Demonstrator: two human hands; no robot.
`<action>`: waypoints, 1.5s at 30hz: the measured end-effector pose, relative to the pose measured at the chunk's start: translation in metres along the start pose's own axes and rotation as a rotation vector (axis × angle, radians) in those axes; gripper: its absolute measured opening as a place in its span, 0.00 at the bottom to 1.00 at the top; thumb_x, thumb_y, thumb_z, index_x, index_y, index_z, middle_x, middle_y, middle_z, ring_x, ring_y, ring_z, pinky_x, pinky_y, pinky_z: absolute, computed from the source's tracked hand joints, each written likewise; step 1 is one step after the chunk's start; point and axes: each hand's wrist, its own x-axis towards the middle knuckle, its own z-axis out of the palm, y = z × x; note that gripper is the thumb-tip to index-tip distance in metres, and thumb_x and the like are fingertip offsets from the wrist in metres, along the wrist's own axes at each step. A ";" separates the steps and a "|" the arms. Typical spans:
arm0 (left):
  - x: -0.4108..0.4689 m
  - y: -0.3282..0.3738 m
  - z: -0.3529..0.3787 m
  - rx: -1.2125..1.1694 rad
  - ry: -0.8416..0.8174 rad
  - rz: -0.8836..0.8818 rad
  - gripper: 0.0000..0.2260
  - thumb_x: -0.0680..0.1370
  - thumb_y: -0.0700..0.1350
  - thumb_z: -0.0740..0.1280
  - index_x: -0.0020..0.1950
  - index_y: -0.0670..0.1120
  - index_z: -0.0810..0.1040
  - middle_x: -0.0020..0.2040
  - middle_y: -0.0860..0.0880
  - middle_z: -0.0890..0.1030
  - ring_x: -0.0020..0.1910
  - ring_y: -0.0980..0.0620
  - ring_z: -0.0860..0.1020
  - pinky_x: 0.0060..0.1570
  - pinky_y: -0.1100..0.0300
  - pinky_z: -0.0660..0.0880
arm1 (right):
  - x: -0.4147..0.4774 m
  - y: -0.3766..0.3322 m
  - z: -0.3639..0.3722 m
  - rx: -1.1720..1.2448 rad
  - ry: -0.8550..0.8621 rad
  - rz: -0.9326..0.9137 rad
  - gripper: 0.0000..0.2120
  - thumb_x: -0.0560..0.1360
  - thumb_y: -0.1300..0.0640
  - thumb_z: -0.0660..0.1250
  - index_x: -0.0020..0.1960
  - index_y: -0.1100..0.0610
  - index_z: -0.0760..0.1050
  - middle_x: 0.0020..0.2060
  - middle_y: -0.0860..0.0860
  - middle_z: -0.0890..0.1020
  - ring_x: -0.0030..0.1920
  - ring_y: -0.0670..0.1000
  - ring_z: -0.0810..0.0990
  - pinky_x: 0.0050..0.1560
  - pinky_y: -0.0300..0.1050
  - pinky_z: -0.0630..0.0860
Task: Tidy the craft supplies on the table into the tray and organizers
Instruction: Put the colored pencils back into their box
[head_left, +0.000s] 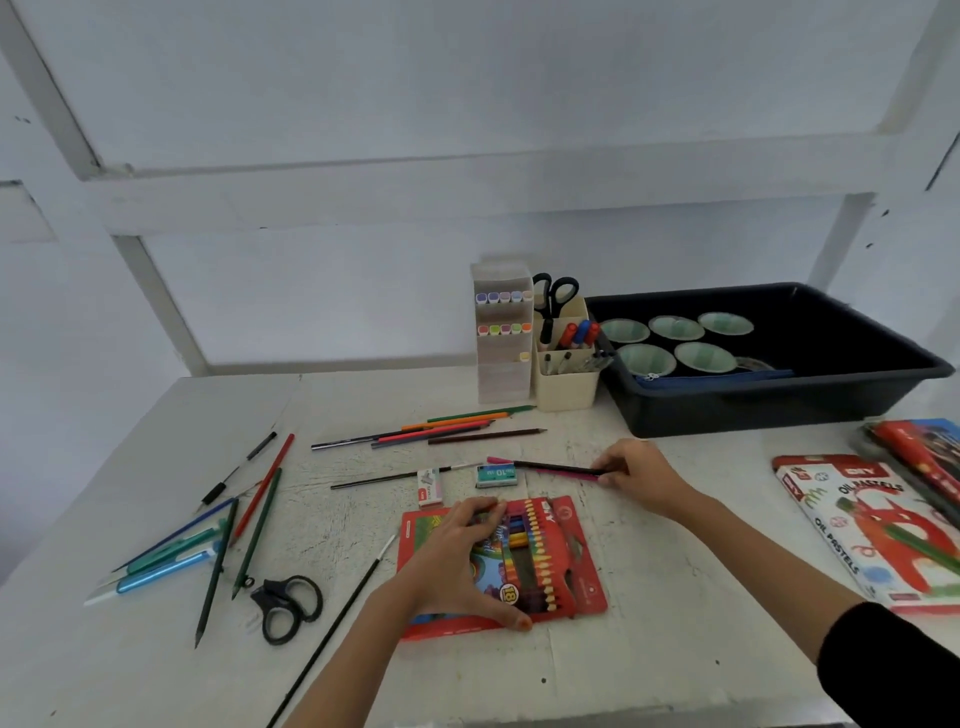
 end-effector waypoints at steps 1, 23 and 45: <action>0.000 0.000 0.000 -0.001 0.003 0.002 0.56 0.57 0.72 0.71 0.77 0.54 0.51 0.72 0.63 0.49 0.73 0.58 0.51 0.73 0.52 0.58 | -0.004 0.003 -0.001 -0.001 0.006 -0.002 0.08 0.72 0.62 0.70 0.51 0.58 0.81 0.44 0.49 0.78 0.41 0.41 0.73 0.41 0.27 0.69; 0.000 0.003 -0.001 -0.007 -0.004 -0.011 0.56 0.56 0.73 0.71 0.77 0.53 0.53 0.73 0.61 0.51 0.72 0.58 0.54 0.72 0.55 0.60 | -0.067 -0.023 0.011 -0.089 -0.092 -0.167 0.10 0.74 0.53 0.69 0.55 0.49 0.81 0.43 0.44 0.74 0.46 0.44 0.69 0.47 0.35 0.68; 0.002 -0.001 0.001 -0.013 0.000 -0.011 0.57 0.54 0.75 0.70 0.77 0.53 0.54 0.72 0.62 0.51 0.72 0.57 0.54 0.71 0.52 0.63 | -0.066 -0.037 0.027 0.085 -0.051 -0.060 0.07 0.74 0.57 0.69 0.51 0.54 0.82 0.38 0.39 0.74 0.43 0.41 0.71 0.42 0.28 0.66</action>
